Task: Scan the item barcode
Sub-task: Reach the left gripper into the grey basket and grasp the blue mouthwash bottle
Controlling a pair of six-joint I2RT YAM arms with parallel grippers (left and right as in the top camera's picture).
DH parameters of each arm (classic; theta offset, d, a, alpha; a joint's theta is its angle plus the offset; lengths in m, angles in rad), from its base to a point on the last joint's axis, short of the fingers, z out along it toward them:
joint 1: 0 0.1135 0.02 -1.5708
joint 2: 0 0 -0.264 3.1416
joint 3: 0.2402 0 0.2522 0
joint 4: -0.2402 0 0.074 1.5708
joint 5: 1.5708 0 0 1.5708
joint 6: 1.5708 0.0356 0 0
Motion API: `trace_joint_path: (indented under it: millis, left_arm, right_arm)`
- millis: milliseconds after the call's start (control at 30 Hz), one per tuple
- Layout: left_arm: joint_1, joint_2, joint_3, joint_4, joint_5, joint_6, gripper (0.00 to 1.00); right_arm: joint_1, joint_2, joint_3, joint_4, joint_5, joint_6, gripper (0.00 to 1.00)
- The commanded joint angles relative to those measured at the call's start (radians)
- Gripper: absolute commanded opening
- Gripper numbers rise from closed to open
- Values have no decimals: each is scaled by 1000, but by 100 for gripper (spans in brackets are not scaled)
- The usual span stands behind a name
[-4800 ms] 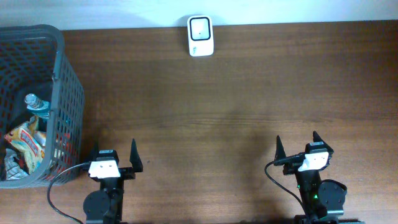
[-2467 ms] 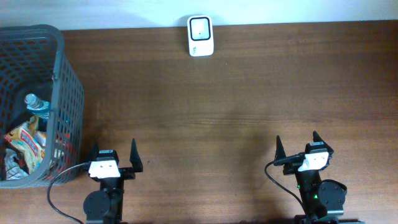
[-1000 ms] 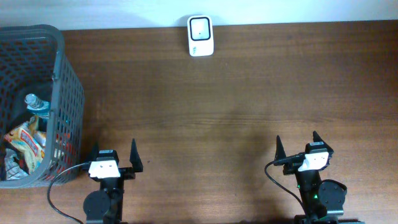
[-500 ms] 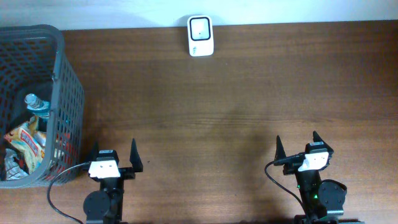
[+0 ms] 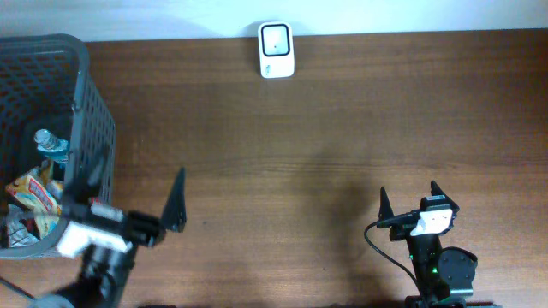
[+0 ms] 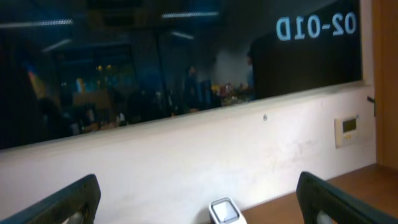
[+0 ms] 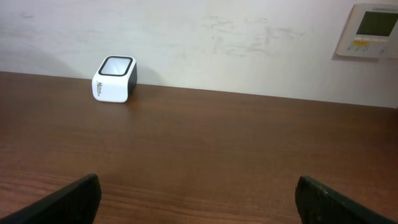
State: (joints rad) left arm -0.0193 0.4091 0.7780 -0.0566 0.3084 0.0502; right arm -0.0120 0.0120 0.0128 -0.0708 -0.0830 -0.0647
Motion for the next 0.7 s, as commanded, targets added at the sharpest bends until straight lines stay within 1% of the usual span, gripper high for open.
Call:
trace_joint_path:
  millis: [0, 33, 100, 133, 200, 233, 267, 300, 333, 367, 400, 433, 467, 500, 567, 600, 633, 667]
  left_arm:
    - [3, 172, 203, -80, 6, 34, 99]
    - [3, 254, 315, -179, -103, 22, 99]
    - [3, 446, 582, -437, -247, 23, 99]
    - [3, 564, 745, -587, -283, 29, 99]
    - [3, 721, 961, -760, -285, 102, 99]
    - [12, 870, 1171, -896, -336, 131, 99]
    - [29, 927, 1254, -935, -378, 102, 99]
    - [75, 1014, 1375, -980, -471, 7, 99]
    - [135, 1075, 1461, -1008, -511, -85, 99]
    - [214, 1131, 1537, -1028, -507, -164, 99]
    - [305, 1175, 1585, -1036, -507, -250, 99]
    - [359, 1194, 1594, -1032, -496, -311, 99]
    - [425, 1212, 1594, -1035, -470, -350, 99]
    - [446, 1218, 1594, -1048, -457, -349, 99]
    - [500, 1245, 1594, -1126, -444, -350, 99]
    - [531, 1266, 1594, -1178, -447, -377, 99]
    - [557, 1289, 1594, -1223, -447, -423, 99]
    - [597, 1333, 1594, -1301, -446, -506, 99]
  right_arm:
    - [5, -6, -7, -3, 5, -6, 98]
    - [5, -6, -7, -3, 5, -6, 98]
    - [5, -6, -7, -3, 5, -6, 98]
    - [5, -6, -7, -3, 5, -6, 98]
    - [5, -6, -7, -3, 5, -6, 98]
    - [5, -6, -7, -3, 5, -6, 98]
    - [5, -6, -7, -3, 5, -6, 98]
    - [5, -6, -7, -3, 5, -6, 98]
    - [5, -6, -7, -3, 5, -6, 98]
    - [5, -6, -7, -3, 5, -6, 98]
    - [5, -6, -7, -3, 5, -6, 98]
    - [5, -6, -7, -3, 5, -6, 98]
    - [5, -6, -7, -3, 5, -6, 98]
    - [5, -6, -7, -3, 5, -6, 98]
    - [5, -6, -7, -3, 5, -6, 98]
    - [5, -6, -7, -3, 5, -6, 98]
    - [5, -6, -7, -3, 5, -6, 98]
    - [5, -6, -7, -3, 5, -6, 98]
